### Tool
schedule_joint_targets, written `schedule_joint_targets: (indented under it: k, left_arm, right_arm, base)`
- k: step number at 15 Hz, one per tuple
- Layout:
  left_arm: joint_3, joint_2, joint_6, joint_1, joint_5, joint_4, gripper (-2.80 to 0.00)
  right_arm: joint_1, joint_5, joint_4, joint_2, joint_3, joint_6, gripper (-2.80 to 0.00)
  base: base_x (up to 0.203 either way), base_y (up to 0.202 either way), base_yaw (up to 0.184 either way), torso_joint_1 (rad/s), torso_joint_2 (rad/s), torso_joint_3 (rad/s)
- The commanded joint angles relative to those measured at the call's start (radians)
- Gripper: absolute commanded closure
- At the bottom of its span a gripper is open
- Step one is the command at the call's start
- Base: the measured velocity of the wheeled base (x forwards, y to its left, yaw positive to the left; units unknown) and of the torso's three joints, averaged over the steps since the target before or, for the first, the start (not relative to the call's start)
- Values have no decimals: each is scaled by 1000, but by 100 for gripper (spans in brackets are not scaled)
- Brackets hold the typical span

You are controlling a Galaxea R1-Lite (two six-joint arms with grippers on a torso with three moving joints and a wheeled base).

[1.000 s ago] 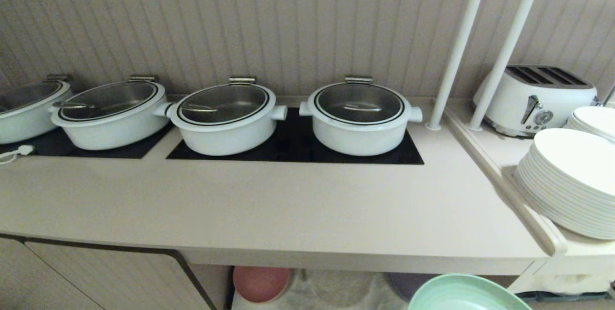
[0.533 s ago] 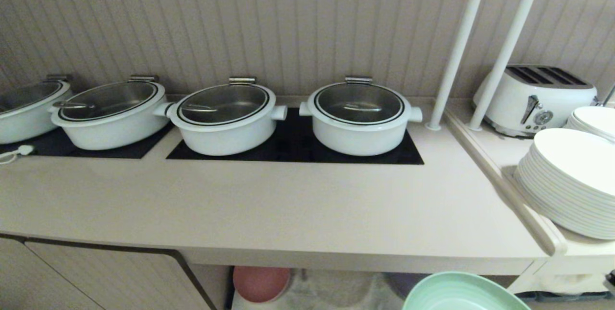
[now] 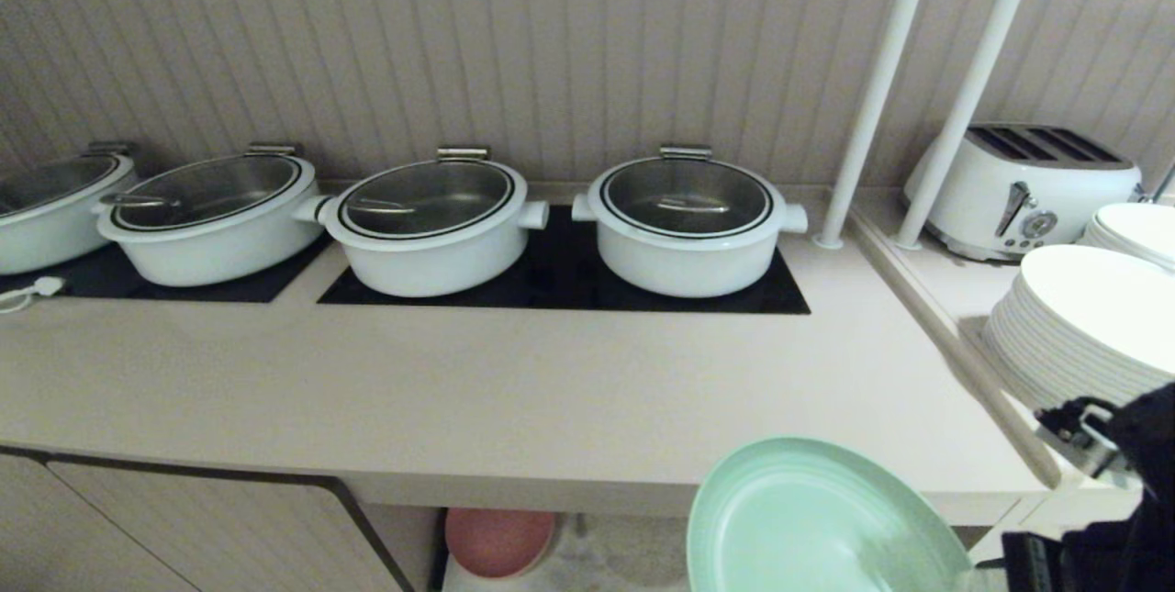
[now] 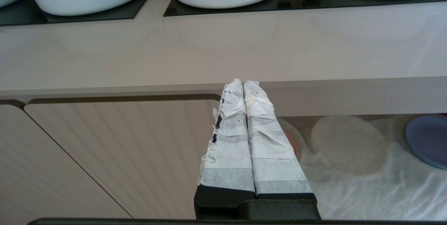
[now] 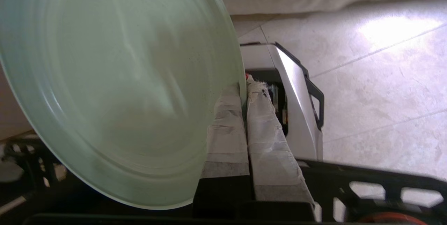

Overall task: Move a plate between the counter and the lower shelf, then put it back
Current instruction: Put the plate

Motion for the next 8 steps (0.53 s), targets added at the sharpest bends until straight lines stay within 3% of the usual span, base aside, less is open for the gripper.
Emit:
schedule_joint_targets:
  k: [1,8]
  left_arm:
    - [0,0,0,0,0,0,0]
    - [0,0,0,0,0,0,0]
  right_arm:
    - [-2,1,-5,130,-71,5,0]
    - [-9,3,-97,390,-251,8,0]
  base:
    - [0,0,0,0,0,0]
    - [0,0,0,0,0,0]
